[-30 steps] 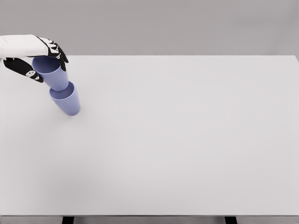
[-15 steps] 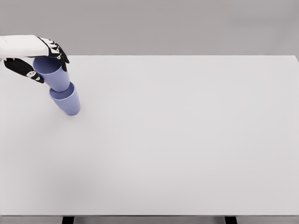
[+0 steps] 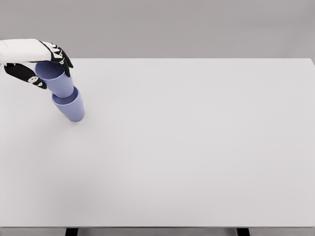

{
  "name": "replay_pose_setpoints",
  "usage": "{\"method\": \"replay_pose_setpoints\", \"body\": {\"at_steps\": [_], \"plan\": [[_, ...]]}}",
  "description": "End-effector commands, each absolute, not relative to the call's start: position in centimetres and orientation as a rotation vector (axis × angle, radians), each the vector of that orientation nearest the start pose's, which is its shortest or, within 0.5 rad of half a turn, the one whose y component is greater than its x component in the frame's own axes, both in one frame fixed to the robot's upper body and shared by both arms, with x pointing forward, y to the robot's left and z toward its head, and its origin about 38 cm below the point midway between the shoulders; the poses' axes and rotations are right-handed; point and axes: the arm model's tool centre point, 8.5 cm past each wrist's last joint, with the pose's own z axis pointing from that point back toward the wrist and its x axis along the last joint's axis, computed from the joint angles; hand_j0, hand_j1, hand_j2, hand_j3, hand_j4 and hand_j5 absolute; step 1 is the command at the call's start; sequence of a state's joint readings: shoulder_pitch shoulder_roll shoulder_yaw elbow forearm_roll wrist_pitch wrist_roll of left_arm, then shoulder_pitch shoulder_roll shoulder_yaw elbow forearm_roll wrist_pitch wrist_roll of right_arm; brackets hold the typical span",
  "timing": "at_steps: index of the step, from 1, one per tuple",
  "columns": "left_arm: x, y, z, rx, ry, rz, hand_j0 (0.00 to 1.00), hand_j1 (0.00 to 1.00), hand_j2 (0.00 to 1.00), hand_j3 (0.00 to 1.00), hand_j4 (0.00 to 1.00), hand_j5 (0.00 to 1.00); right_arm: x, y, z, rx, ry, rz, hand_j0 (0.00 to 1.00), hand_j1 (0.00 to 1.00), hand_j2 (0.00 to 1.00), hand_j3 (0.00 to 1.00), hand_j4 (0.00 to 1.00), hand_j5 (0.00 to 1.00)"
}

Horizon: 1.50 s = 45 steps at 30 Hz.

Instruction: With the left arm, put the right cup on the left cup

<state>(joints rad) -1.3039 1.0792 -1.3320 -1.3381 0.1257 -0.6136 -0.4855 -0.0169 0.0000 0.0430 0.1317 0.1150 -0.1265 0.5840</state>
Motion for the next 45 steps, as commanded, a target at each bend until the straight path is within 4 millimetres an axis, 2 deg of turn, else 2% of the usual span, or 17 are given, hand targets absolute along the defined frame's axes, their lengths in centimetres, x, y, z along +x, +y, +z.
{"method": "replay_pose_setpoints", "body": {"at_steps": [1,21,27,31,38,39,40,42,43,44,45], "plan": [[45.5,35.6,32.5,0.326,-1.383,-2.004,0.58,0.58,0.58,0.58,0.58,0.58,-2.9,-22.4,-24.7,0.51,0.041,0.154,1.0,1.0,1.0,1.0,1.0,1.0],[45.3,35.3,32.3,0.314,-1.385,-2.008,0.58,0.58,0.58,0.58,0.58,0.58,-2.9,-22.4,-24.7,0.51,0.041,0.154,1.0,1.0,1.0,1.0,1.0,1.0],[45.3,35.5,32.3,0.32,-1.383,-2.009,0.86,0.86,0.86,0.86,0.86,0.86,-2.9,-22.4,-24.7,0.509,0.042,0.153,1.0,1.0,1.0,1.0,1.0,1.0],[45.3,35.4,32.3,0.319,-1.384,-2.01,0.9,0.9,0.9,0.9,0.9,0.9,-2.9,-22.4,-24.7,0.51,0.041,0.155,1.0,1.0,1.0,1.0,1.0,1.0],[45.2,35.4,32.3,0.318,-1.384,-2.011,0.9,0.9,0.9,0.9,0.9,0.9,-2.9,-22.4,-24.7,0.51,0.041,0.154,1.0,1.0,1.0,1.0,1.0,1.0],[44.9,35.1,32.4,0.31,-1.394,-2.02,0.92,0.92,0.92,0.92,0.92,0.92,-2.9,-22.4,-24.7,0.51,0.041,0.154,1.0,1.0,1.0,1.0,1.0,1.0],[43.9,34.6,33.3,0.303,-1.422,-2.038,1.0,1.0,1.0,1.0,1.0,1.0,-2.9,-22.4,-24.7,0.51,0.042,0.155,1.0,1.0,1.0,1.0,1.0,1.0],[41.6,33.9,34.4,0.252,-1.477,-2.047,1.0,1.0,1.0,1.0,1.0,1.0,-2.9,-22.4,-24.7,0.51,0.041,0.154,1.0,1.0,1.0,1.0,1.0,1.0],[40.5,32.7,34.8,0.205,-1.513,-2.066,1.0,1.0,1.0,1.0,1.0,1.0,-2.9,-22.4,-24.7,0.51,0.043,0.155,1.0,1.0,1.0,1.0,1.0,1.0],[39.8,32.3,35.2,0.184,-1.536,-2.068,1.0,1.0,1.0,1.0,1.0,1.0,-2.9,-22.4,-24.7,0.51,0.042,0.155,1.0,1.0,1.0,1.0,1.0,1.0],[38.8,30.9,35.6,0.15,-1.57,-2.102,1.0,1.0,1.0,1.0,1.0,1.0,-2.9,-22.4,-24.7,0.51,0.041,0.154,1.0,1.0,1.0,1.0,1.0,1.0]]}}
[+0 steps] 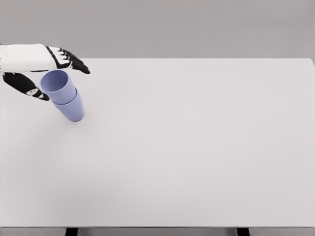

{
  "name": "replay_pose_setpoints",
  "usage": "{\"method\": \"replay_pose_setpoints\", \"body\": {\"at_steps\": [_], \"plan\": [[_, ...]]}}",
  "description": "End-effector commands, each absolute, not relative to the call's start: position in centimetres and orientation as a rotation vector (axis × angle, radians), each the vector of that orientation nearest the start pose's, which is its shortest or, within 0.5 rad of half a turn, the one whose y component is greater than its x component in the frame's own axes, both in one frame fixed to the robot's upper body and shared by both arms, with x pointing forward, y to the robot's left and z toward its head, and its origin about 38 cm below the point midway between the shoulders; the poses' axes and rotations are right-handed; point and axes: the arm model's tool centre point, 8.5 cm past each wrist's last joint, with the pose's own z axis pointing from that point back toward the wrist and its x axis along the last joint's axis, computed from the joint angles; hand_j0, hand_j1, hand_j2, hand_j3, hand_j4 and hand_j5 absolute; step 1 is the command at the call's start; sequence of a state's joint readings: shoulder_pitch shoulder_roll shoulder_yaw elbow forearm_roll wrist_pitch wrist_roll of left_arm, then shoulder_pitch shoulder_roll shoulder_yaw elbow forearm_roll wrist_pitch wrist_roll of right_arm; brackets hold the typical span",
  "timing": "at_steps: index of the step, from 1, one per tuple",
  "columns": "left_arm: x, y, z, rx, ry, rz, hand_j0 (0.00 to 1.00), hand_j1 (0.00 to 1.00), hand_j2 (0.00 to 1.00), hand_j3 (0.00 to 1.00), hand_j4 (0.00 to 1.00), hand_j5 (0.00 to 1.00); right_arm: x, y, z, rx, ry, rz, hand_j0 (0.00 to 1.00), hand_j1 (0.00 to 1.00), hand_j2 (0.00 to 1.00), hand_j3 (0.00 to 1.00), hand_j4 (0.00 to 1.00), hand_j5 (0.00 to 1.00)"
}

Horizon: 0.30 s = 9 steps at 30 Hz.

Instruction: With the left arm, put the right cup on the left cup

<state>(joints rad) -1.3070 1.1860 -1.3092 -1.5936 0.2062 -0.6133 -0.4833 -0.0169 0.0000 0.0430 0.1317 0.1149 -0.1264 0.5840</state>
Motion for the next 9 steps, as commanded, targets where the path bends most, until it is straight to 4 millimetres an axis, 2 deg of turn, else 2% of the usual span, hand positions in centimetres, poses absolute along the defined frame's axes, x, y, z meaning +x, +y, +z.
{"method": "replay_pose_setpoints", "body": {"at_steps": [1,3,9], "plan": [[38.2,30.0,36.1,0.127,-1.601,-2.116,1.0,1.0,1.0,1.0,1.0,1.0,-2.9,-22.4,-24.7,0.51,0.041,0.154,1.0,1.0,1.0,1.0,1.0,1.0],[37.7,28.9,36.4,0.074,-1.64,-2.115,1.0,1.0,1.0,1.0,1.0,1.0,-2.9,-22.4,-24.7,0.51,0.041,0.155,1.0,1.0,1.0,1.0,1.0,1.0],[37.9,26.4,36.4,0.014,-1.688,-2.15,1.0,1.0,1.0,1.0,1.0,1.0,-2.9,-22.4,-24.7,0.51,0.041,0.154,1.0,1.0,1.0,1.0,1.0,1.0]]}}
